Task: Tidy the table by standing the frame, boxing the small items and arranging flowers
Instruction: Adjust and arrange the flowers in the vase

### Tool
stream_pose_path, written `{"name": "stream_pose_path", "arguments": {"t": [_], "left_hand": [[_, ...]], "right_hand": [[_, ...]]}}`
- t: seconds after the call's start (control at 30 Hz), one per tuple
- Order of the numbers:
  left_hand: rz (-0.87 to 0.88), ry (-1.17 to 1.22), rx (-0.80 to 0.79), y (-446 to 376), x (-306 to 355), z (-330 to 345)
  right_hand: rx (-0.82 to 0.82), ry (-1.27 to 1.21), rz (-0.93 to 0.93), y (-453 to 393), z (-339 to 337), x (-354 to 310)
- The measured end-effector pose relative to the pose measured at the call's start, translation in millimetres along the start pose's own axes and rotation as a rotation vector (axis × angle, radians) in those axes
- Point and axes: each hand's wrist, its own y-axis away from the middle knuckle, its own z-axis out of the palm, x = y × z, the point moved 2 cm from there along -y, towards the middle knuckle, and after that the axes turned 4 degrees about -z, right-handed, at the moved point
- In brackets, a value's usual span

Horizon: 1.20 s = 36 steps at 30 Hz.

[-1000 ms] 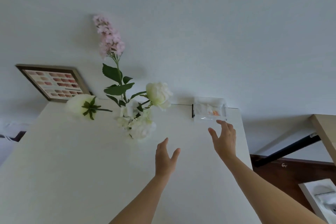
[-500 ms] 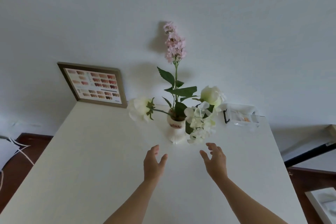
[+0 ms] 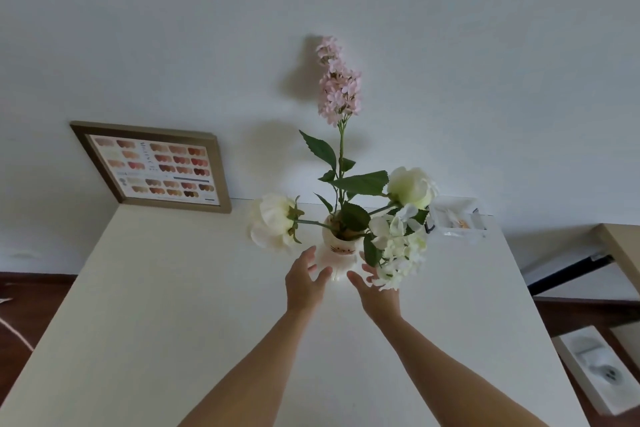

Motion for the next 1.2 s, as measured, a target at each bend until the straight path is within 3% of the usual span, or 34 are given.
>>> {"name": "stream_pose_path", "arguments": {"t": [0.43,0.87,1.03,1.2], "left_hand": [[0.047,0.022,0.063,-26.3,7.6,18.9],[0.091,-0.08,0.059,-62.3,27.7,15.2],[0.078,-0.085,0.07,-71.6,30.8,15.5],[0.071,-0.071,0.072,-78.9,32.9,17.2]], "right_hand": [[-0.012,0.031,0.065,-35.5,14.3,-3.0],[0.026,0.105,-0.095,-65.4,23.0,-34.6],[-0.004,-0.022,0.044,-73.5,26.7,-33.9],[0.013,-0.055,0.057,-78.3,27.7,-38.8]]}}
